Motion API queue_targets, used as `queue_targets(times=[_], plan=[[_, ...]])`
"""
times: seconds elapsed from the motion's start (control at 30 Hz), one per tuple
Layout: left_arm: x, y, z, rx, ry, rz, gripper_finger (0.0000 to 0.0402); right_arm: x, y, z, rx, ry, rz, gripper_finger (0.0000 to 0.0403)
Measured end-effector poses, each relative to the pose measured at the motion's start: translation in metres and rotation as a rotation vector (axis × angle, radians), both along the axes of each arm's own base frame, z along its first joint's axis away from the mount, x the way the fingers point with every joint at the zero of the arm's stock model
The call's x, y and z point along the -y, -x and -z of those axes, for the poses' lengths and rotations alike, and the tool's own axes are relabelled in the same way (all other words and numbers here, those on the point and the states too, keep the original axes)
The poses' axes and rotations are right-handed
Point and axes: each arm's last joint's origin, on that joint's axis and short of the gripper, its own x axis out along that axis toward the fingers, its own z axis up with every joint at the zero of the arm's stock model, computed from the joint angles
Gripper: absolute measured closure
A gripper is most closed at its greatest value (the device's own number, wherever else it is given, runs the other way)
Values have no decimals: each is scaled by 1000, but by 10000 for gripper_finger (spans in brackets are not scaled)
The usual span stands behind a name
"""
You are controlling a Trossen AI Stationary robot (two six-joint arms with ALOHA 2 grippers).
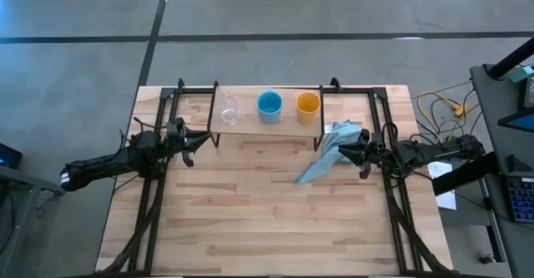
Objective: Stack small to large cups/mugs on shelf
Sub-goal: Return to Home Position
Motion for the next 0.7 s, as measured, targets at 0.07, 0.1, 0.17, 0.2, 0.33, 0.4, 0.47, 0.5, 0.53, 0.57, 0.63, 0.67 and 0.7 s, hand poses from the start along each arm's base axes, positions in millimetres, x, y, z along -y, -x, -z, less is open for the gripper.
queue_targets(times=[0.07,0.1,0.17,0.2,0.33,0.4,0.47,0.5,0.53,0.57,0.63,0.67,0.7], plan=[[0,0,0,-1,0,0,343,0,0,0,0,0,0,334],[0,0,0,0,0,0,343,0,0,0,0,0,0,334],[0,0,0,0,0,0,343,0,0,0,0,0,0,331],[0,0,0,0,0,0,343,0,0,0,0,0,0,330],[0,0,0,-1,0,0,343,0,0,0,0,0,0,325],[0,0,0,0,0,0,343,0,0,0,0,0,-1,323],[0,0,0,0,0,0,343,0,0,0,0,0,-1,324],[0,0,0,0,0,0,343,0,0,0,0,0,0,325],[0,0,0,1,0,0,343,0,0,0,0,0,0,326],[0,0,0,-1,0,0,343,0,0,0,0,0,0,328],[0,0,0,-1,0,0,343,0,0,0,0,0,0,330],[0,0,0,0,0,0,343,0,0,0,0,0,-1,332],[0,0,0,0,0,0,343,0,0,0,0,0,0,332]])
